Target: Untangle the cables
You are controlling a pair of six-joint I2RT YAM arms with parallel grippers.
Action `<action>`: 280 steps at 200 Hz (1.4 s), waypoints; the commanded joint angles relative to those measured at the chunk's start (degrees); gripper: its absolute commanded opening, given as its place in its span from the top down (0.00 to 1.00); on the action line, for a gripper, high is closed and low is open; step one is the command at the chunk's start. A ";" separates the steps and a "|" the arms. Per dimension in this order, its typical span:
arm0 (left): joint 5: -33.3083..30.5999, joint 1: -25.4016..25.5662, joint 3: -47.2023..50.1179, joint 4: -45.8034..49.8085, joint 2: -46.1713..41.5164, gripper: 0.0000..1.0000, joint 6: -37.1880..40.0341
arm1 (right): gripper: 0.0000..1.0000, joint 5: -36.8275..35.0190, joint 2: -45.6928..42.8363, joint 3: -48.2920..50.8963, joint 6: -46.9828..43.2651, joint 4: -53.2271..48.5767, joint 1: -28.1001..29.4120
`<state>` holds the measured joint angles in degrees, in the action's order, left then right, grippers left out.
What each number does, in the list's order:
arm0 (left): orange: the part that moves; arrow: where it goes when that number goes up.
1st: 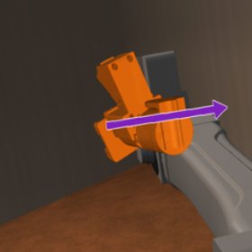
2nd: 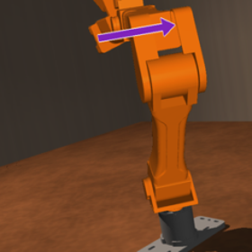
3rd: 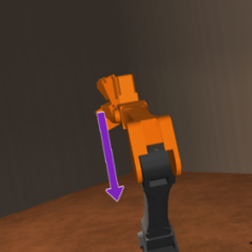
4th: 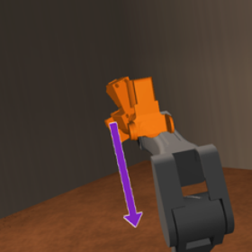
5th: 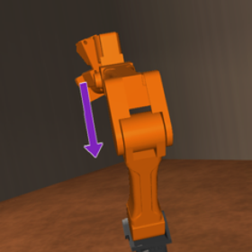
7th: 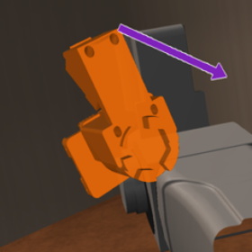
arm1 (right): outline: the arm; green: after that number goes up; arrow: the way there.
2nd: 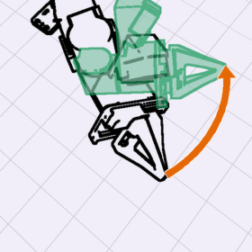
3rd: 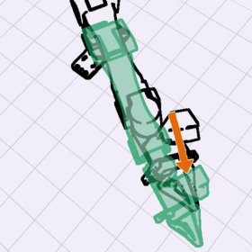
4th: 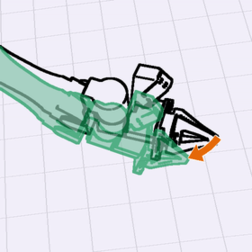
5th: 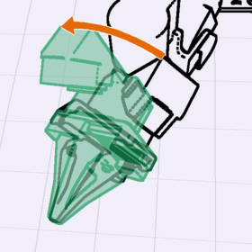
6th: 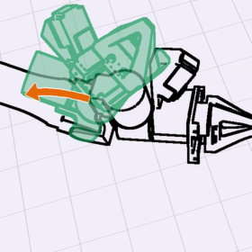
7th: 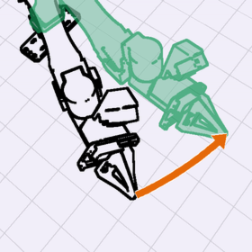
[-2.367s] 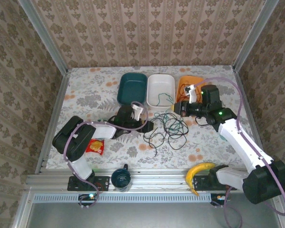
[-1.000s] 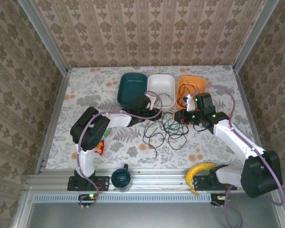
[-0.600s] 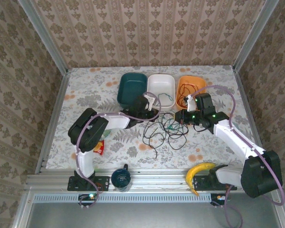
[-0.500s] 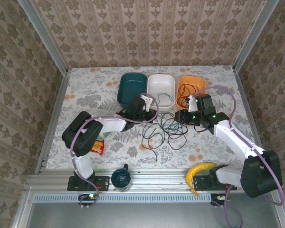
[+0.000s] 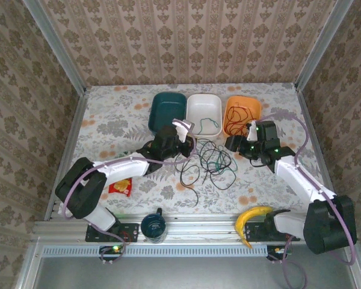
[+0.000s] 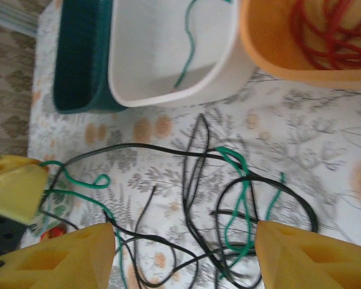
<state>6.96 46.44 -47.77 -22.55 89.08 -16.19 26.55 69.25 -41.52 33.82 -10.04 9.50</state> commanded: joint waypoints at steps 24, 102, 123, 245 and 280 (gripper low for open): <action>-0.38 0.52 0.31 0.31 -1.25 1.00 2.15 | 0.36 8.32 8.31 -5.87 -0.18 4.32 6.26; -0.37 2.27 0.61 -0.92 -0.22 1.00 1.72 | 0.38 11.12 22.93 -6.95 20.25 26.55 6.89; -0.11 2.64 0.66 -1.36 0.13 1.00 1.60 | 0.39 12.73 24.42 -6.61 23.70 30.17 7.20; -3.82 2.85 2.13 -4.79 1.22 1.00 0.80 | 1.00 8.00 22.99 -6.21 25.56 23.76 9.84; -10.50 1.54 3.68 -5.67 0.02 1.00 -1.52 | 1.00 -1.72 20.28 -9.10 17.19 3.68 9.21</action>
<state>2.72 49.01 -45.32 -25.50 89.95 -15.81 32.69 92.29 -48.23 57.69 9.34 19.53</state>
